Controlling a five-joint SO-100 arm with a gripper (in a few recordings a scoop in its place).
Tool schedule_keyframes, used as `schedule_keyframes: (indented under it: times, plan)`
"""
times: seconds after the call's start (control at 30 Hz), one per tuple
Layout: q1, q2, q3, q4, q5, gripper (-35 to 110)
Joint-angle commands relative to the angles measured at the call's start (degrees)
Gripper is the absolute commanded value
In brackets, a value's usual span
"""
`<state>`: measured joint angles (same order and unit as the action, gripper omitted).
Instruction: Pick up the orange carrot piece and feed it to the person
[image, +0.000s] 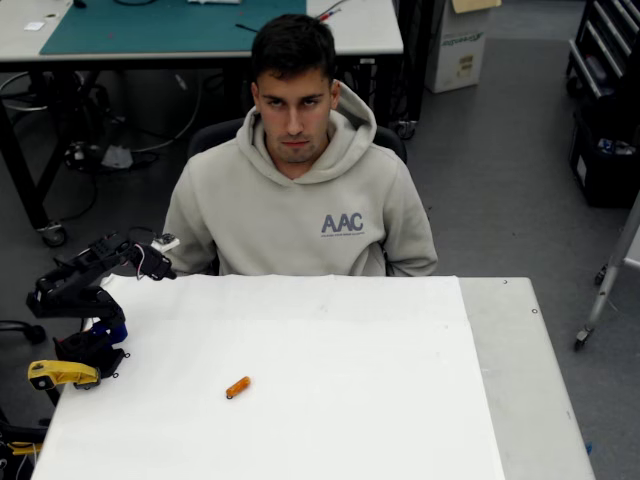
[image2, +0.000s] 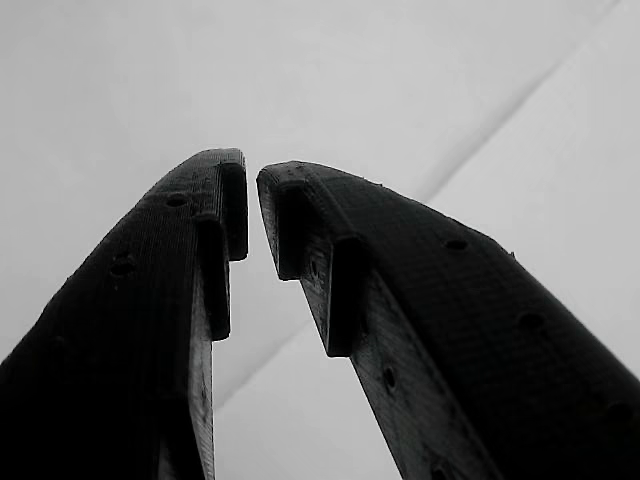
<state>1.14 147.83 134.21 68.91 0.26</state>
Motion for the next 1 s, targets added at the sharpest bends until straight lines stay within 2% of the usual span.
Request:
schedule_keyframes:
  times: [0.0,0.97]
  plan:
    - [4.04,-6.94,-9.76,0.35,-1.58,-3]
    - [40.96,-43.51,-34.89,0.44,-30.41,-3]
